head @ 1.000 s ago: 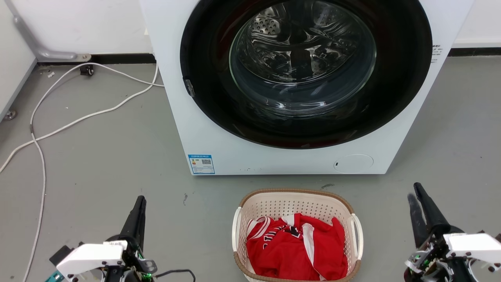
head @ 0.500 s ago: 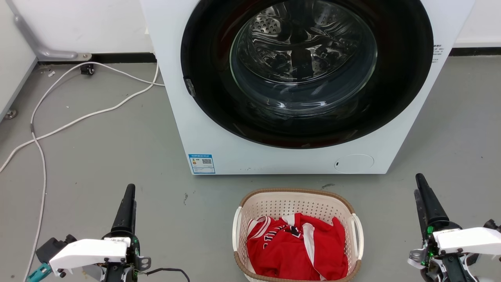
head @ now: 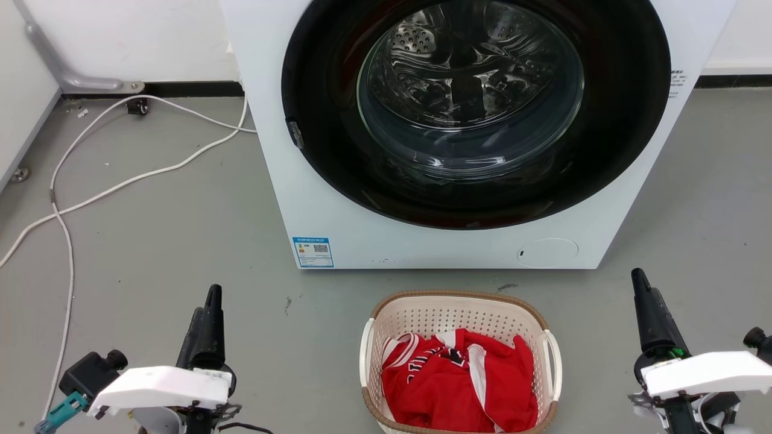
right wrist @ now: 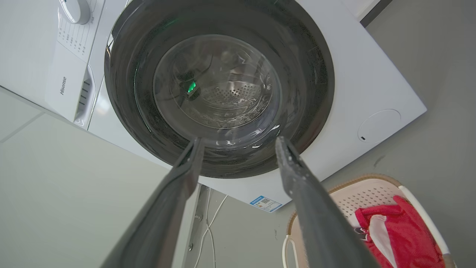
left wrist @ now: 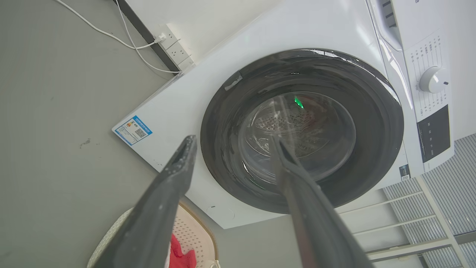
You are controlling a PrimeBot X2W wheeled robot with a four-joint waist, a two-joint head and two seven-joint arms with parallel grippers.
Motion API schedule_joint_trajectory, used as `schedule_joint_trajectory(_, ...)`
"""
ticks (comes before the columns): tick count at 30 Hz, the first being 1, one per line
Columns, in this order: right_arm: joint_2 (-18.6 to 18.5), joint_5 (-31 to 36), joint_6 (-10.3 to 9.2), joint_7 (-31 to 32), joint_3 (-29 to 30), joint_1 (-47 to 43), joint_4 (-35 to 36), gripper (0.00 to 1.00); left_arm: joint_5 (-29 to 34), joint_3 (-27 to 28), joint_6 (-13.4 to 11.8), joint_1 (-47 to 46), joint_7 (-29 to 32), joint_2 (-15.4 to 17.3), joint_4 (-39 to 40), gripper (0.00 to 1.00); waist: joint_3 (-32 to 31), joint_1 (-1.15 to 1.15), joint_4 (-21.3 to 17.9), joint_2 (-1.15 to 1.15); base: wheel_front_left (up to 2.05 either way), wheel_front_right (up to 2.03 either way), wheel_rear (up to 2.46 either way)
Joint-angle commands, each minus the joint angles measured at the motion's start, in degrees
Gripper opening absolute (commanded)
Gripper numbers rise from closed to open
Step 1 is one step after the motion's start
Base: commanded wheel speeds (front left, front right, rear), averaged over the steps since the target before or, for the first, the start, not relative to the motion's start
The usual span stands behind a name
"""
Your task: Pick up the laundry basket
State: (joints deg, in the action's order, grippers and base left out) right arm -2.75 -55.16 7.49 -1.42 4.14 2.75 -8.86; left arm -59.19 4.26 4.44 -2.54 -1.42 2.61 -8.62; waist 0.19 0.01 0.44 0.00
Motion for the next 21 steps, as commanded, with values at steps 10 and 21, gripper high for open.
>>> schedule_joint_trajectory(10,-0.2,10.6,0.01,-2.4,0.2,-0.7,3.1,1.00,11.3,-1.3,-1.3,0.6,-2.4,0.5,2.4,1.00,-0.1,-0.01,0.2,0.00,0.00,0.00,0.00)
schedule_joint_trajectory(21,-0.2,20.9,0.01,-4.5,0.3,-1.8,3.8,1.00,20.0,-2.8,-2.2,1.6,-4.5,1.3,2.7,1.00,-0.2,-0.01,0.2,0.00,0.00,0.00,0.00)
